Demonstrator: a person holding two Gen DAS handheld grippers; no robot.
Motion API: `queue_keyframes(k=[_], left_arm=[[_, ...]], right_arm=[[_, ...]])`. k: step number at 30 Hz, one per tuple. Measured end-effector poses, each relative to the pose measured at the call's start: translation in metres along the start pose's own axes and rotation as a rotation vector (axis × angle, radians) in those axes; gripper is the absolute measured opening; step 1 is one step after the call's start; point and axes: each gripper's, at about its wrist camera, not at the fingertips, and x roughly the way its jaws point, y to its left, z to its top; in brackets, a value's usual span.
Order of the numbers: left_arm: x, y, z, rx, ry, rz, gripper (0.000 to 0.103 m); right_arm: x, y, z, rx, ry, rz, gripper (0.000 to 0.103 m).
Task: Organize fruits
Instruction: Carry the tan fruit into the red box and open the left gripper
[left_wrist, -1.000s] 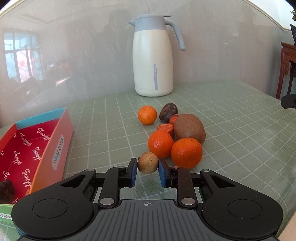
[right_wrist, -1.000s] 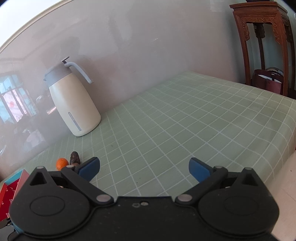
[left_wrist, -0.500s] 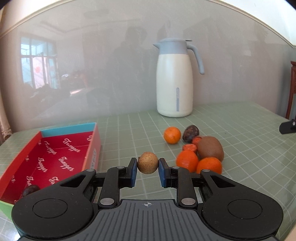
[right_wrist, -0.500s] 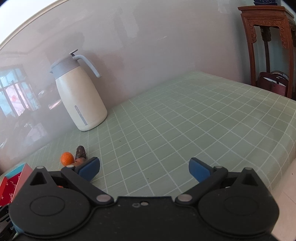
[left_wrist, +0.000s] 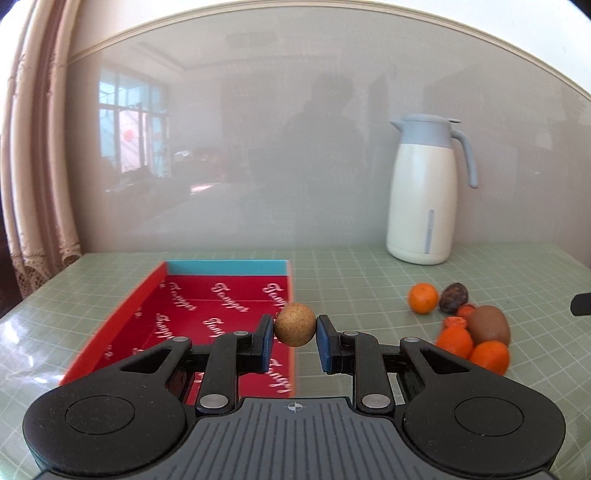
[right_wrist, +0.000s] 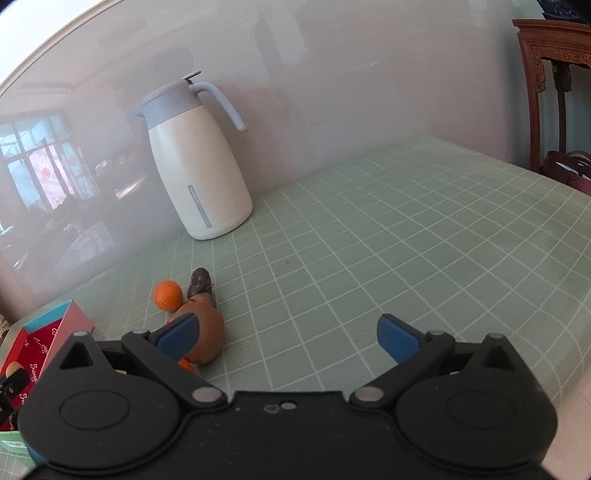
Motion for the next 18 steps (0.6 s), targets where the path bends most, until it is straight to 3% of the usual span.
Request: queue_keyframes(k=[18], left_arm=[[0.011,0.056,-0.009,-0.122,0.085,0.134,0.025]], right_arm=[[0.009,0.051,-0.012,-0.094,0.023,0.053,0.103]])
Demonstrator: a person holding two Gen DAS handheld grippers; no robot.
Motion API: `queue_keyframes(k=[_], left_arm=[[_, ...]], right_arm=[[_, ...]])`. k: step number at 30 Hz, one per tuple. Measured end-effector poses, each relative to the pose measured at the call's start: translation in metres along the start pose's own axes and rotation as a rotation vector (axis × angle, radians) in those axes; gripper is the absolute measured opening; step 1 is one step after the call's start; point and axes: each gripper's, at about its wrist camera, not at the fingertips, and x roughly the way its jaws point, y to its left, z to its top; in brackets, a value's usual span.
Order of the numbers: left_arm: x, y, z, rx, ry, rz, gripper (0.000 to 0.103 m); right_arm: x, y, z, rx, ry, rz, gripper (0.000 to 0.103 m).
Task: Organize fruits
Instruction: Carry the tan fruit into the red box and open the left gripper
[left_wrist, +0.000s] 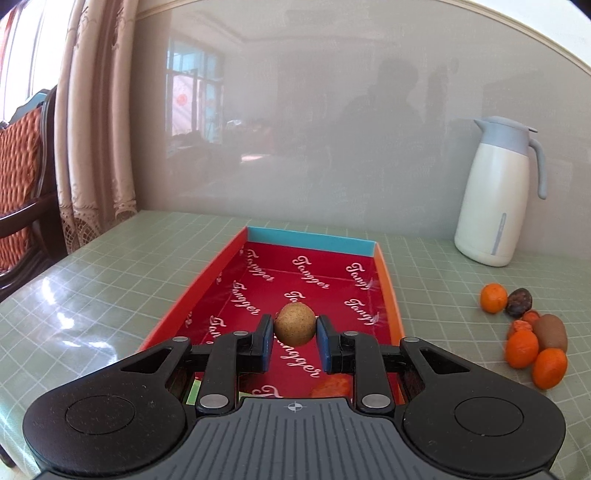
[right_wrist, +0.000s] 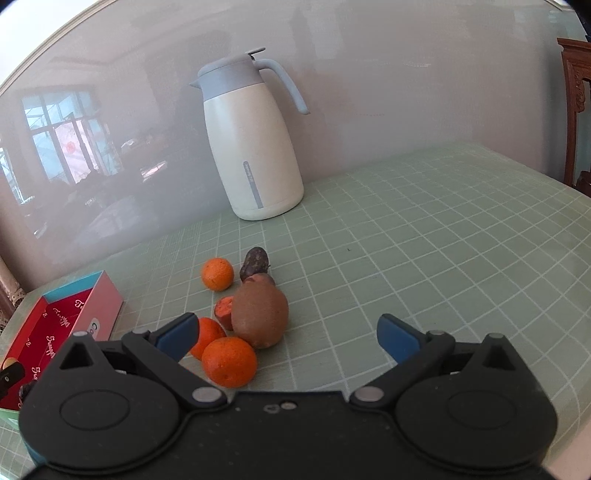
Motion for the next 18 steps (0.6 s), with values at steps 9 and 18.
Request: queue_keyframes(k=[9,18], left_arm=[[0.004,0.011,-0.001,-0.019,0.021,0.024,0.025],[0.012,0.028,-0.004,-0.068,0.069,0.050,0.025]], right_arm=[[0.004,0.010,-0.003,-0.028,0.003,-0.042,0.103],[0.010,0.024,-0.007,-0.061,0.024,-0.035,0.103]])
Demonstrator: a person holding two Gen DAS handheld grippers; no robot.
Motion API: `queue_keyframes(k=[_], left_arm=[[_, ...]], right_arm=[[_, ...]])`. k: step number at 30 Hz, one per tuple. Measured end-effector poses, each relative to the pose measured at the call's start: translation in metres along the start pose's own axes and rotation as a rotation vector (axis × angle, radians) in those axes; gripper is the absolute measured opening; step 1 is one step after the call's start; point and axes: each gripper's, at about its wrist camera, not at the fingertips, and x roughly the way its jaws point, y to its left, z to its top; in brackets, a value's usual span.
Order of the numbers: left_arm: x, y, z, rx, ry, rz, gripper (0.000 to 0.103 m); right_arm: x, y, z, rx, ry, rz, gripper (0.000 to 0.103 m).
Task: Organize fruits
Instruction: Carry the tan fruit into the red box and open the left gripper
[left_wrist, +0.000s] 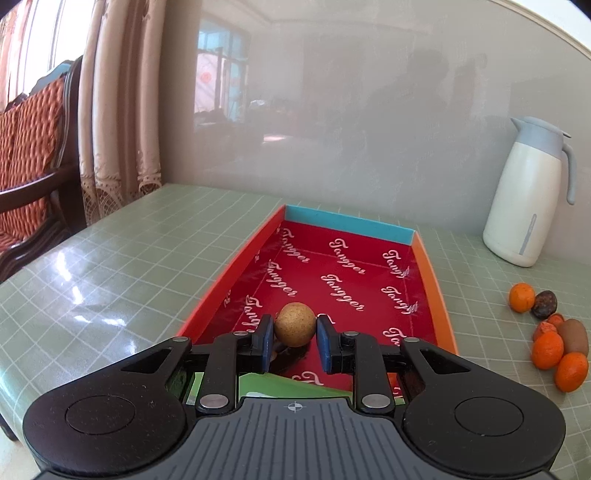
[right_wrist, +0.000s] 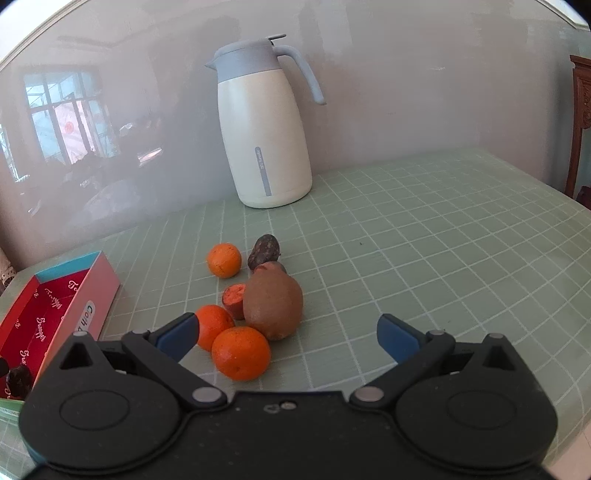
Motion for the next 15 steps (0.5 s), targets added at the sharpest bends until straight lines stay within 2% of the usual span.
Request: queue_keyframes(k=[15], left_arm=[[-0.002,0.013,0.000,0.008,-0.006,0.022,0.025]], right_arm=[[0.005,0.020,-0.004,-0.023,0.015,0.033,0.103]])
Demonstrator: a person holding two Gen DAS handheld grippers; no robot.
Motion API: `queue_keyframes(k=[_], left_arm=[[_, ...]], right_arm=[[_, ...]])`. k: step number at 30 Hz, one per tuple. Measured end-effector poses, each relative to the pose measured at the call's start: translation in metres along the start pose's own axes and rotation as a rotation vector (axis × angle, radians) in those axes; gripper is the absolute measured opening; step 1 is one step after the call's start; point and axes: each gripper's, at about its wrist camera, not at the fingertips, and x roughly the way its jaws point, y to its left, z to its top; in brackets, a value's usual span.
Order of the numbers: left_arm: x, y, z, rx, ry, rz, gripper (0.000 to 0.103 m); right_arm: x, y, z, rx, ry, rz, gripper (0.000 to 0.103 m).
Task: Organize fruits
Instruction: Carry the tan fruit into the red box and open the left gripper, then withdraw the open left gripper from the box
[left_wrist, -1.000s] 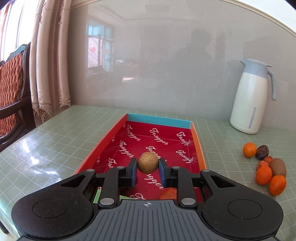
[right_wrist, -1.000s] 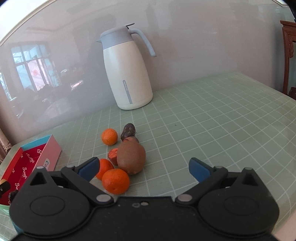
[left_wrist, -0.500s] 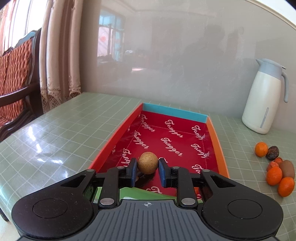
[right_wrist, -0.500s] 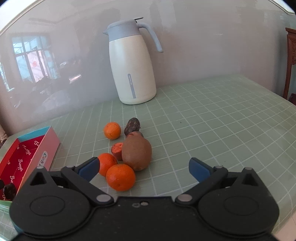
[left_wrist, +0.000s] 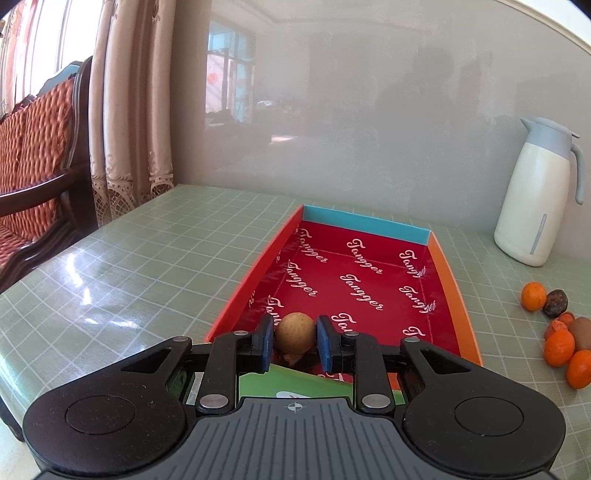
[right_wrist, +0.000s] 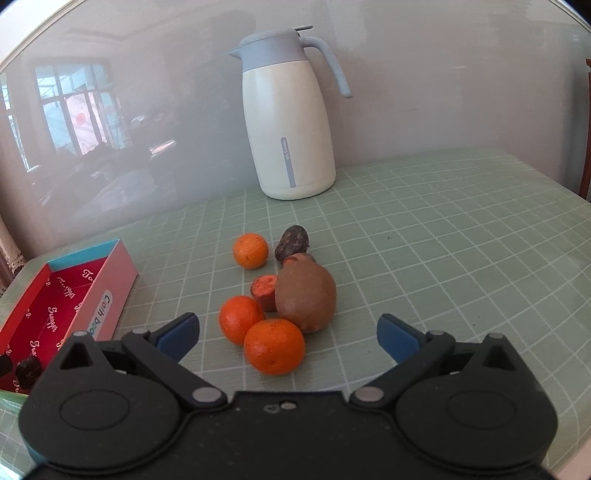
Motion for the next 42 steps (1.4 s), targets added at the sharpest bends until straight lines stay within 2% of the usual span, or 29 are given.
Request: queue_keyframes(k=[6,8,9,10,11,14,24,36,38,40,42], left_arm=[[-0.001,0.003,0.000,0.006,-0.004,-0.006,0.026],[-0.002,0.004,0.000,0.005,-0.007,-0.006,0.029],[-0.003,0.005,0.000,0.001,-0.012,-0.003,0.042],[-0.005,0.005,0.001,0.000,-0.025,0.006,0.060],[-0.008,0.005,0.001,0.000,-0.040,0.002,0.061],[-0.010,0.002,0.001,0.023,-0.054,0.024,0.062],[-0.010,0.005,0.002,-0.017,-0.038,0.006,0.062],[-0.024,0.004,0.001,0.000,-0.065,0.018,0.062],[-0.028,0.006,0.001,0.005,-0.076,0.020,0.064],[-0.033,0.008,0.002,0.006,-0.092,0.028,0.074],[-0.038,0.010,0.002,0.009,-0.115,0.037,0.076]], right_arm=[[0.002,0.008,-0.001,-0.009,0.005,0.015,0.103],[0.002,0.010,-0.001,-0.011,0.006,0.022,0.103],[0.002,0.011,-0.002,-0.013,0.007,0.024,0.103],[0.003,0.012,-0.002,-0.016,0.008,0.026,0.103],[0.003,0.013,-0.002,-0.018,0.009,0.027,0.103],[0.004,0.014,-0.002,-0.019,0.011,0.030,0.103],[0.004,0.011,-0.003,-0.024,0.017,0.022,0.103],[0.012,0.002,-0.007,-0.025,0.065,0.007,0.103],[0.014,0.001,-0.008,-0.026,0.074,0.004,0.103],[0.015,-0.001,-0.010,-0.025,0.081,0.001,0.103],[0.017,-0.002,-0.010,-0.025,0.087,-0.002,0.103]])
